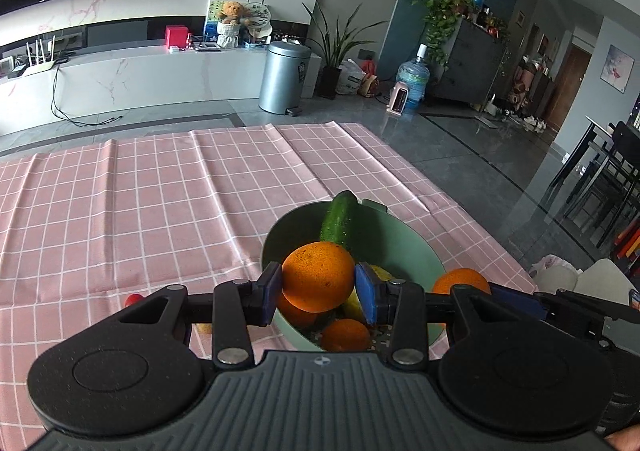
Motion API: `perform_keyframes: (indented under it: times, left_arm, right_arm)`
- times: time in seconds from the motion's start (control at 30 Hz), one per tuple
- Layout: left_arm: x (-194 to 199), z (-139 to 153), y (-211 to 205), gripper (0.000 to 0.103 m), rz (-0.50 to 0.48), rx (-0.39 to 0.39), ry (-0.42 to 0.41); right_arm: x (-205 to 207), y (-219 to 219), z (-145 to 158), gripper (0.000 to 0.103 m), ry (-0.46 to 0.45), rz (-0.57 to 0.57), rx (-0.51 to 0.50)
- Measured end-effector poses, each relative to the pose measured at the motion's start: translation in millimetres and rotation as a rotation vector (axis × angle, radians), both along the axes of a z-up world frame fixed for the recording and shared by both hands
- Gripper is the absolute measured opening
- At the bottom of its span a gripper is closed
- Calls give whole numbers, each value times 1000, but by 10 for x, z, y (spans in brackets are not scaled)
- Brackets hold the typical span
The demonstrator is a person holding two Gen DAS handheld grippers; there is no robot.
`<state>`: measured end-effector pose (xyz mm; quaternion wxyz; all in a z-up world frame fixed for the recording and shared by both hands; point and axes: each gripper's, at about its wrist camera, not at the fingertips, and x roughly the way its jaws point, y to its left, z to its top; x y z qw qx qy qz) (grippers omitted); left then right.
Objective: Organize fruits
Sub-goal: 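Carry both held oranges into the green colander and open both tools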
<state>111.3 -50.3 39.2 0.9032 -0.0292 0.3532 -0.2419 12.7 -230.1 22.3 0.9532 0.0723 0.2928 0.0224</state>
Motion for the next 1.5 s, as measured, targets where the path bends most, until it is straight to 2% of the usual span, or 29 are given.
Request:
perform_keyframes:
  times: [0.23,0.4,0.6,0.87,1.2,1.5]
  left_arm:
    - [140,-165,-264,45,-67,41,74]
    - [237,-305,-355,45,-101,64,144]
    - [316,-379,-403,45,-155,136,208]
    - [396,-470,-488,45,-184,232,266]
    - [442,-507,-548,45,-187,247,301]
    - [463,-521,-522,47,-164,217,327]
  right_arm:
    - [135,-128,-60,41,37,-7,20]
    - [287,-122,-151,41,91,26,-25]
    - [478,-78,-247,41,158,93,-106]
    - [591,-74,-371,41,229,118,-103]
    - [612,-64,-429,42,255,124,-87]
    - [610,-95,-423,43,248,118,-73]
